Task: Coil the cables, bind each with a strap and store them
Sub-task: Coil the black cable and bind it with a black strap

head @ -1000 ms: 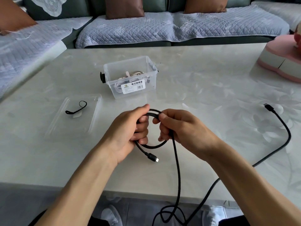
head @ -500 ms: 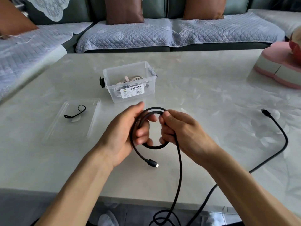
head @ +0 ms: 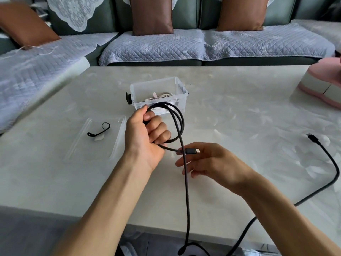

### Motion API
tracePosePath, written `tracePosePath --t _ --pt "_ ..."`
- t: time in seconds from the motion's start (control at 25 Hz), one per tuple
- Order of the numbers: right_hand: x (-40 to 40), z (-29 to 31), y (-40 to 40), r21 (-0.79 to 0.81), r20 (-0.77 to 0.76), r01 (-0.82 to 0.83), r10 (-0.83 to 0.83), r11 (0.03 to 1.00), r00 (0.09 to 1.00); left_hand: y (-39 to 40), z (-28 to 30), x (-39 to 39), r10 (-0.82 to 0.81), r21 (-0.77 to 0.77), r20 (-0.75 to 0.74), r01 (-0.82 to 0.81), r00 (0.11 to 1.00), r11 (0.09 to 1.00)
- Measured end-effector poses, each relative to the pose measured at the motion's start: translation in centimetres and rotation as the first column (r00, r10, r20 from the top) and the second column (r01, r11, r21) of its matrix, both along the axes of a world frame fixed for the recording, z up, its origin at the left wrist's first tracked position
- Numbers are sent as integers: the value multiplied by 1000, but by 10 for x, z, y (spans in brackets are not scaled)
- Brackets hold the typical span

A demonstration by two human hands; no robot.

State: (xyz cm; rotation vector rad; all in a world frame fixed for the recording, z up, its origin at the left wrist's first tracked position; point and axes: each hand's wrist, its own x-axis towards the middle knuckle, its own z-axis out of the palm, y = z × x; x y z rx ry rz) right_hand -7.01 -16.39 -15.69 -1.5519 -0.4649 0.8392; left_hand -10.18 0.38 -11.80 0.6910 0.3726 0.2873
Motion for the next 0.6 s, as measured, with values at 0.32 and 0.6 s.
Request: tracePosePath --t 0.32,0.6 --pt "-3 -7 12 357 -251 361 -283 862 926 -22 -20 -5 29 -36 14 -28 999 999" --pt "-4 -4 13 208 -164 387 -358 898 919 -35 -22 -6 73 334 -152 -19 986 942"
